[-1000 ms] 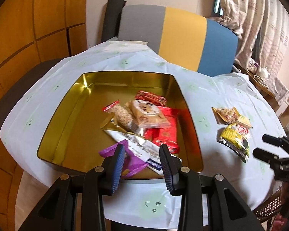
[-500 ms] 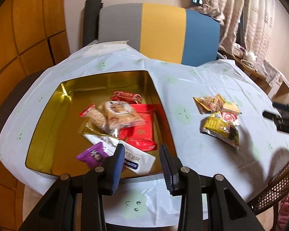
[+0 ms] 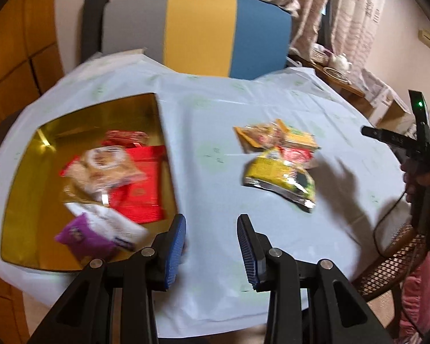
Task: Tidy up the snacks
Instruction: 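Move the left tool to the snack pile and grasp the yellow packet, then lift the yellow packet with the left tool while the right tool approaches the red pastry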
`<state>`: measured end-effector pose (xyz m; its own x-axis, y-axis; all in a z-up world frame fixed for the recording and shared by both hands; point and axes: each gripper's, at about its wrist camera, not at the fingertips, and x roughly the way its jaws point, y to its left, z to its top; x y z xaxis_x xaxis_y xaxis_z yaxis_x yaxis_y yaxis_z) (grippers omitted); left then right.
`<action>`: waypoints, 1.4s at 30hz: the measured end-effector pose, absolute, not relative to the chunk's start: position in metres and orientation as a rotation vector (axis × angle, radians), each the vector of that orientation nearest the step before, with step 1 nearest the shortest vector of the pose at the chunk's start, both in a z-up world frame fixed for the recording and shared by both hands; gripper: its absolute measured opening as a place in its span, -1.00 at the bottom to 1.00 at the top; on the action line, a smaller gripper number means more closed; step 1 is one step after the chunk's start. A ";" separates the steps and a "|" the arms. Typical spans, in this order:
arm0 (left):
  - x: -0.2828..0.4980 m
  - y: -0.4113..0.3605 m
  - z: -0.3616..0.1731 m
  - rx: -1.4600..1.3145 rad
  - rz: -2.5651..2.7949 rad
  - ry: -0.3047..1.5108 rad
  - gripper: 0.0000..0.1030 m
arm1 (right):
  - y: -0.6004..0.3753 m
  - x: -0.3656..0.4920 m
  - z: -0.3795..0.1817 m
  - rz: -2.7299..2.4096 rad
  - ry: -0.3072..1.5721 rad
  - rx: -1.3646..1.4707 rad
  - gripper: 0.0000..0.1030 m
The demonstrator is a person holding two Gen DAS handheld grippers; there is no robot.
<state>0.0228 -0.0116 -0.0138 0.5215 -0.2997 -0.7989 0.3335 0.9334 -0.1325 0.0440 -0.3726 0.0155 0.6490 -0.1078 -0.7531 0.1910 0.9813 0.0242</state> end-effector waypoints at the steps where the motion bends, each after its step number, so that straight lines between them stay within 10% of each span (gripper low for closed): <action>1: 0.024 -0.018 -0.014 0.035 -0.398 0.961 -0.27 | -0.373 0.043 0.017 -0.169 0.840 0.111 0.65; 17: 0.090 -0.098 -0.068 -0.357 -0.428 1.303 -0.27 | -0.361 0.039 0.023 -0.116 0.791 0.093 0.68; 22: 0.111 -0.105 -0.078 -0.489 -0.325 1.317 0.03 | -0.363 0.040 0.023 -0.111 0.793 0.104 0.68; 42: 0.137 -0.155 -0.075 -0.169 -0.289 1.288 0.13 | -0.360 0.040 0.021 -0.093 0.799 0.106 0.72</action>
